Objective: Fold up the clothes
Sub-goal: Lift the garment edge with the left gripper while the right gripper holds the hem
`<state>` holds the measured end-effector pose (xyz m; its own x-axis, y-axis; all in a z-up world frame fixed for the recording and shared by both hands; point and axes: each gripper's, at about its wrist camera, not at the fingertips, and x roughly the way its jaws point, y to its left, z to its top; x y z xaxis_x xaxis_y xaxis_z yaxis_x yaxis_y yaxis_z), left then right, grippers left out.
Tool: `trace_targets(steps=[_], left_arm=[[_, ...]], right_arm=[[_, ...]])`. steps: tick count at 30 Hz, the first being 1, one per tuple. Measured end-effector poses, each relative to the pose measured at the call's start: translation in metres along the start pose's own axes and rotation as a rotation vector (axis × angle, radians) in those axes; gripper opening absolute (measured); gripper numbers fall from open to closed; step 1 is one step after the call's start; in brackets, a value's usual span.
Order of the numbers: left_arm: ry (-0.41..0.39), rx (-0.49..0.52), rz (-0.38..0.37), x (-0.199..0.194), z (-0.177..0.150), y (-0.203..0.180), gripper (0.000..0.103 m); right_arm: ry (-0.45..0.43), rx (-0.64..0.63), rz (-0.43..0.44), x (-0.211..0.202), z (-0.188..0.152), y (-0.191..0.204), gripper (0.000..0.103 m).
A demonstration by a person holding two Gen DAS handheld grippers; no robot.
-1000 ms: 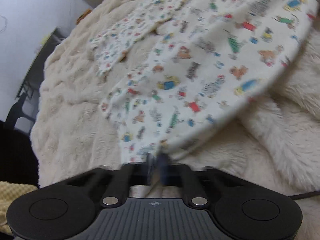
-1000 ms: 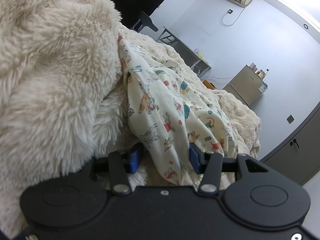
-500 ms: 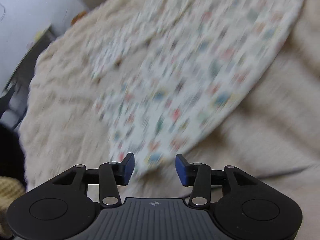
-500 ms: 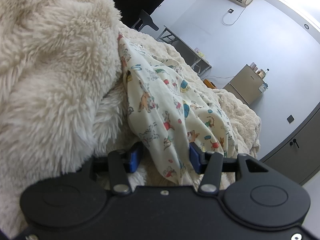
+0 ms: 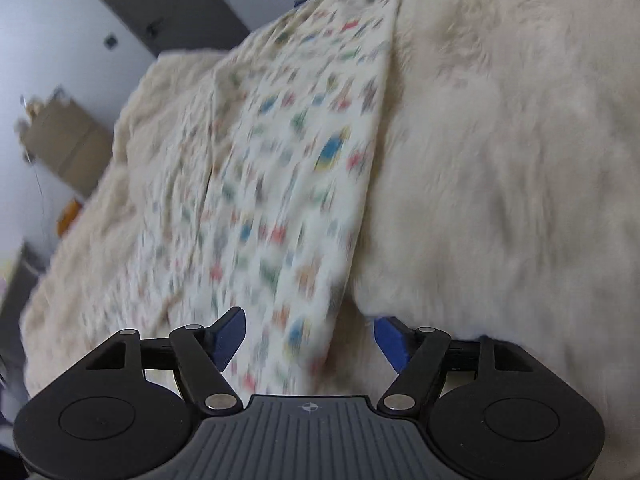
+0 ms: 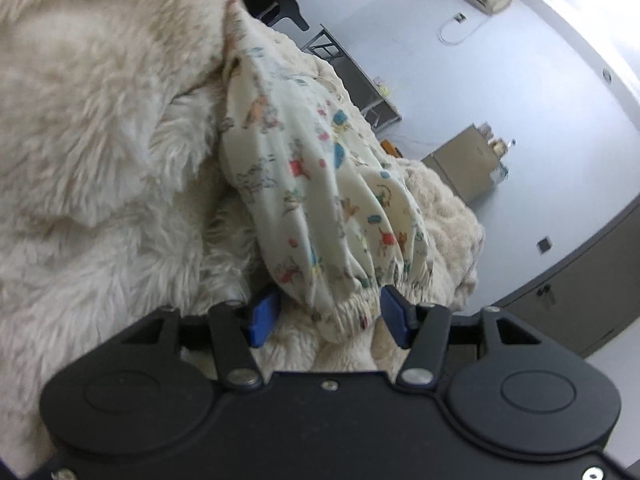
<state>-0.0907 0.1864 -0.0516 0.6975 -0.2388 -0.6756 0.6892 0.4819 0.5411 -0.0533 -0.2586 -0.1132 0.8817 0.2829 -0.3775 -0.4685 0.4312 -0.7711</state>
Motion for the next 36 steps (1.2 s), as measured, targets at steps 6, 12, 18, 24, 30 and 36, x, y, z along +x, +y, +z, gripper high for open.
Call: trace_targets(steps=[6, 12, 18, 24, 30, 36], left_arm=[[-0.012, 0.046, 0.256, 0.026, 0.024, -0.012, 0.047], [-0.126, -0.012, 0.314, 0.035, 0.041, -0.022, 0.012], [-0.180, -0.041, 0.285, 0.029, 0.045, -0.018, 0.004], [-0.248, -0.116, 0.289, -0.001, 0.047, 0.011, 0.004], [-0.215, -0.211, 0.257, 0.007, 0.057, 0.020, 0.005], [-0.124, -0.260, 0.214, 0.012, 0.056, 0.020, 0.009]], right_arm=[[0.022, -0.040, -0.063, 0.005, -0.003, 0.001, 0.034], [0.017, -0.068, -0.079, 0.012, -0.007, 0.007, 0.029], [-0.012, -0.093, -0.074, 0.011, -0.010, 0.009, 0.015], [-0.034, -0.079, -0.078, -0.007, -0.004, -0.008, 0.011], [-0.040, -0.064, -0.019, -0.005, -0.005, -0.001, 0.033], [-0.035, -0.065, 0.010, 0.000, -0.006, 0.009, 0.044]])
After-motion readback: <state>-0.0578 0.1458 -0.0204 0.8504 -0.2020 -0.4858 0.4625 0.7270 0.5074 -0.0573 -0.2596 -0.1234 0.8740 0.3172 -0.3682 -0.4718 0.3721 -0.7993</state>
